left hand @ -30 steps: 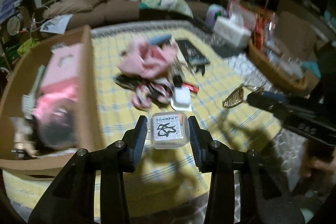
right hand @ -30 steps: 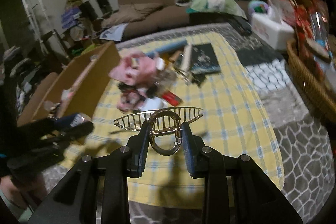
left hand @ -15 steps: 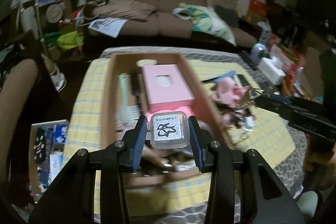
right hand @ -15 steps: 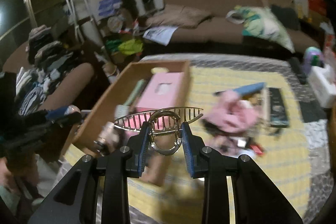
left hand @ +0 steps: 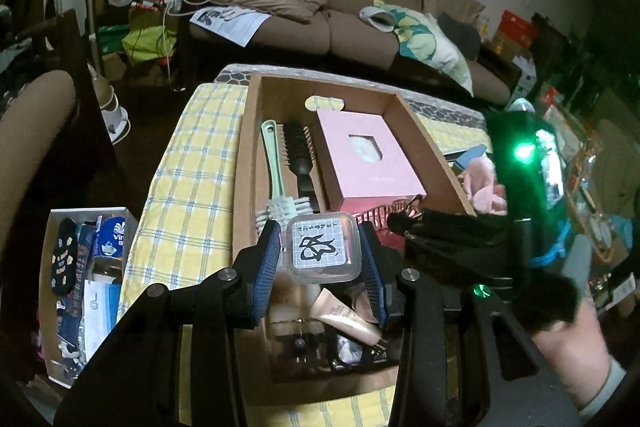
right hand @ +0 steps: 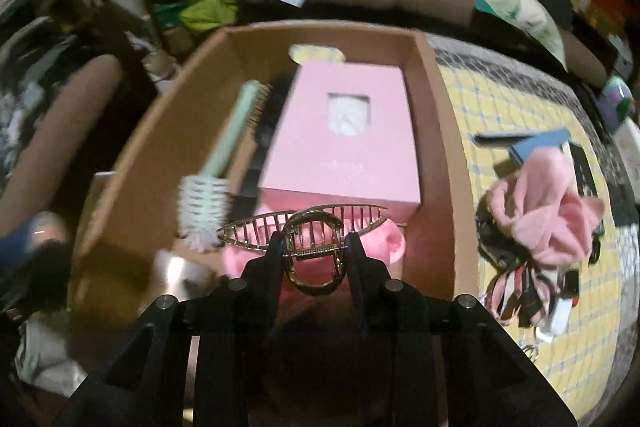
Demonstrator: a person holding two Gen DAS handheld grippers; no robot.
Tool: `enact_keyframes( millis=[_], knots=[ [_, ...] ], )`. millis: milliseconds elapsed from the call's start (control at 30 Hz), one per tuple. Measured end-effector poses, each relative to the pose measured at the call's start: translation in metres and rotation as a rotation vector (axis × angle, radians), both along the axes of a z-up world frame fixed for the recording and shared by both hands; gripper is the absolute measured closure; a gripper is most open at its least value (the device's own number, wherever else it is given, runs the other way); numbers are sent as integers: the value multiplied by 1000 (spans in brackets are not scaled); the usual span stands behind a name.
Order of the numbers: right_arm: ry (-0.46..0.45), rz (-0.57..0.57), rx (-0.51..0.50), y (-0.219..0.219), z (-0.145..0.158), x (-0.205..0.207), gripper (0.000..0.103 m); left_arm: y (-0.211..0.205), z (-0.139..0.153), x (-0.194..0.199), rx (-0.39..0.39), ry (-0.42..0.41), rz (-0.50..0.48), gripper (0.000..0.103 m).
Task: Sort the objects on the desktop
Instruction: 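Carry the sticker box with the left gripper while the right carries the claw clip, then open both grippers and withdraw them from the cardboard box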
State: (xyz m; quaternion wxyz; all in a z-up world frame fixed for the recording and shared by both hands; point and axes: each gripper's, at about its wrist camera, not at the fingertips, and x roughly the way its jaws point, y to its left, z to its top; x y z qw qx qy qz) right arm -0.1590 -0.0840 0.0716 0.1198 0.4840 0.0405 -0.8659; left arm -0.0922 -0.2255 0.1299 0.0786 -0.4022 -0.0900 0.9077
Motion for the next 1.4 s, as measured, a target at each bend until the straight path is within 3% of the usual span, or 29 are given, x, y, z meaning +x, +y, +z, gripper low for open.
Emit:
enact_keyframes(
  millis=[167,267,300,333,567,800,900,1000,1100,1267,1400],
  knots=[
    [-51,-11,39,0,-15,-10,71,3,-8,-8,1,-24,-6,66],
    [-38,-12,-39,13,3,-3,56,11,-12,-12,0,-45,-17,66],
    [-29,-9,-56,16,10,0,44,14,-13,-14,-4,-52,-22,66],
    [-3,-2,-81,27,22,8,42,17,-15,-16,-5,-60,-27,66],
    [47,39,-109,78,56,45,42,57,-35,-37,-33,-159,-80,66],
    [60,64,-116,102,61,67,42,80,-47,-57,-55,-216,-83,65],
    [48,65,-131,110,57,71,42,79,-48,-59,-38,-239,-73,49],
    [48,53,-147,119,56,75,42,72,-41,-54,-15,-217,-43,38],
    [48,37,-171,132,56,80,41,62,-26,-46,-1,-183,-13,38],
    [72,-8,-173,168,58,91,29,60,3,-13,-5,-79,-9,28],
    [83,-59,-168,207,57,99,20,82,19,18,-33,25,-47,9]
  ],
)
